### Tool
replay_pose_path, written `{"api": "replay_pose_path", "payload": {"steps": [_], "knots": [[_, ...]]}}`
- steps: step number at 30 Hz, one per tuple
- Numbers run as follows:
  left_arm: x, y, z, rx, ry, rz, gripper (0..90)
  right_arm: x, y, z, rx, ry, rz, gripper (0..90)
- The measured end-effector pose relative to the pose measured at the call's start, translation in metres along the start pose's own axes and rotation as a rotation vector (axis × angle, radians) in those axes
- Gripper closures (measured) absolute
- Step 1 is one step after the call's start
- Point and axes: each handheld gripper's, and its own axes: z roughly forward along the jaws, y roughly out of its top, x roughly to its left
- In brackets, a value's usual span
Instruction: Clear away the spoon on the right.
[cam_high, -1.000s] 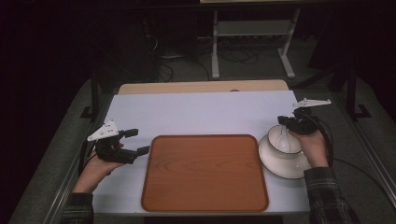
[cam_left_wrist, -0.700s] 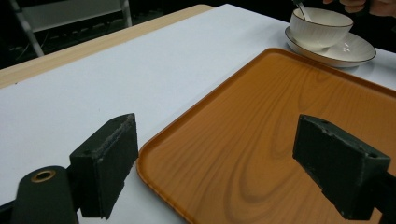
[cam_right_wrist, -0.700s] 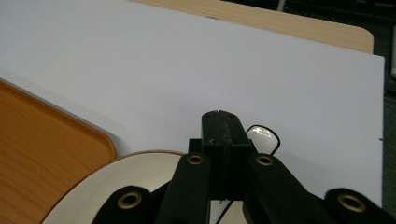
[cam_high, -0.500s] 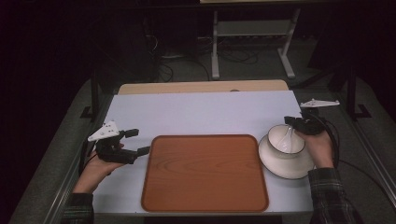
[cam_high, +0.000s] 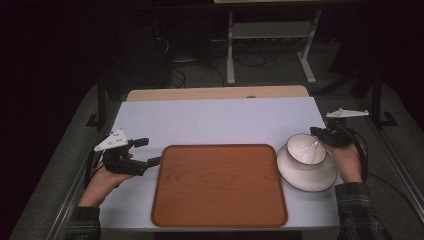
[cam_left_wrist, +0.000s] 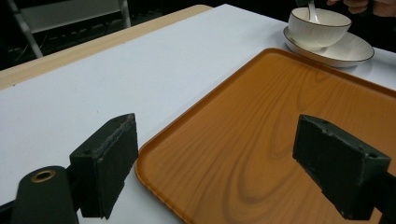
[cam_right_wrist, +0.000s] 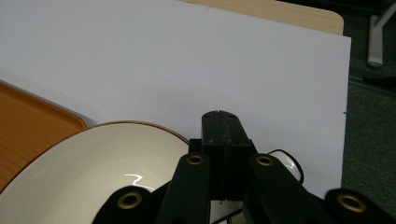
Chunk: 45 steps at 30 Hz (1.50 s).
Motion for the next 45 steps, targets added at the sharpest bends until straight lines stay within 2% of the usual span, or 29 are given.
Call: {"api": "replay_pose_path", "payload": {"steps": [18, 30, 37, 41, 43, 44, 45], "knots": [[0.0, 0.001, 0.001, -0.002, -0.002, -0.002, 13.7, 0.0, -0.009, -0.015, 0.025, -0.056, -0.024, 89.7], [0.0, 0.001, 0.001, -0.005, -0.002, -0.002, 13.7, 0.004, -0.019, -0.033, 0.029, -0.08, -0.027, 89.7], [0.0, 0.001, 0.003, 0.001, -0.006, 0.0, 13.7, 0.003, -0.029, -0.044, 0.013, -0.079, 0.0, 89.6], [-0.001, 0.001, 0.004, 0.005, -0.007, 0.002, 13.7, -0.002, -0.031, -0.048, -0.03, -0.07, 0.026, 89.1], [-0.001, 0.001, 0.005, 0.005, -0.008, 0.002, 13.7, -0.002, -0.031, -0.049, -0.04, -0.07, 0.027, 87.0], [-0.001, 0.001, 0.005, 0.005, -0.008, 0.002, 13.7, -0.003, -0.031, -0.052, -0.064, -0.067, 0.037, 80.9], [-0.001, 0.001, 0.005, 0.005, -0.008, 0.001, 13.7, -0.003, -0.031, -0.052, -0.064, -0.067, 0.037, 80.9]]}}
